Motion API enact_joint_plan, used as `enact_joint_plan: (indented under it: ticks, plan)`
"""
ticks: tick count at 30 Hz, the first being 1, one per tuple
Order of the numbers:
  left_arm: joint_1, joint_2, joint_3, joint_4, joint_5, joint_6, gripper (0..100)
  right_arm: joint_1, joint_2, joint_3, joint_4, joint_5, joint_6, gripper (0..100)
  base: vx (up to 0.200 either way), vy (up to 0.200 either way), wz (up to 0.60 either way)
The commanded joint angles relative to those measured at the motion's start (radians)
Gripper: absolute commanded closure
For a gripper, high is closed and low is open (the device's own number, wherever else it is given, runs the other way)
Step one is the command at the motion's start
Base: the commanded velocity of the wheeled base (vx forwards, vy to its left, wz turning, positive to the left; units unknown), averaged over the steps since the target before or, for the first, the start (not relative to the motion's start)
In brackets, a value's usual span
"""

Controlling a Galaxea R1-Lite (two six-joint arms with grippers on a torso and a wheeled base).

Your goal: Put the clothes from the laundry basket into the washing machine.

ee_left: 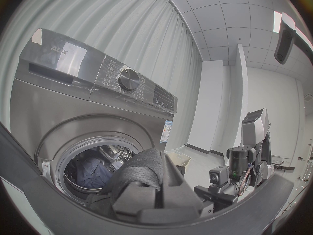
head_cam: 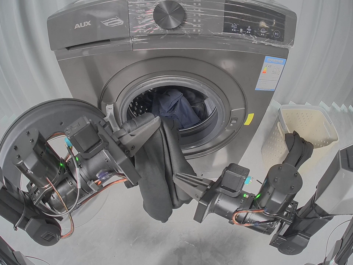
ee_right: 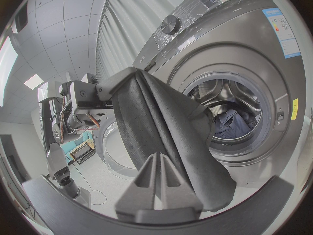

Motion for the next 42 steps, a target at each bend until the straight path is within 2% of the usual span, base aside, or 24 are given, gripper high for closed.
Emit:
enact_joint_plan:
  ticks: [1,10,16,19,21,25,26,32,35,38,42]
  plan:
    - [-0.002,0.0,-0.001,0.001,0.0,0.0,100,0.019,0.031,-0.027,-0.002,-0.006,0.005,0,0.0,0.0,0.0]
    - [-0.002,0.0,-0.008,0.001,0.0,0.0,100,0.027,0.071,-0.038,0.001,-0.007,-0.01,0,0.0,0.0,0.0]
    - [-0.002,-0.002,-0.015,-0.001,0.0,0.0,100,0.002,0.164,-0.116,0.003,-0.007,-0.02,0,0.0,0.0,0.0]
    - [-0.005,-0.004,-0.015,-0.001,0.0,0.0,100,-0.047,0.232,-0.211,0.011,-0.007,-0.03,0,0.0,0.0,0.0]
    - [-0.007,-0.005,-0.015,-0.001,0.0,0.0,100,-0.059,0.25,-0.235,0.011,-0.009,-0.032,0,0.0,0.0,0.0]
    - [-0.01,-0.03,-0.014,0.001,0.0,-0.006,100,-0.09,0.282,-0.286,0.011,-0.041,-0.023,0,0.0,0.0,0.0]
    - [-0.008,-0.03,-0.014,0.001,0.0,-0.006,100,-0.091,0.282,-0.289,0.011,-0.055,-0.023,100,0.0,0.0,0.0]
    - [-0.007,-0.025,-0.006,0.001,0.0,-0.006,100,-0.096,0.236,-0.286,0.009,-0.067,-0.01,100,0.0,0.0,0.0]
    - [0.004,-0.022,0.005,0.001,0.0,-0.008,100,-0.12,0.195,-0.283,0.009,-0.079,-0.009,100,0.0,0.0,0.0]
    - [0.058,-0.016,0.045,0.003,-0.011,-0.033,100,-0.18,0.124,-0.278,0.012,-0.083,-0.009,100,0.0,0.0,0.0]
    - [0.099,0.019,0.103,0.018,-0.014,-0.036,100,-0.203,0.066,-0.277,0.014,-0.081,-0.01,100,0.0,0.0,0.0]
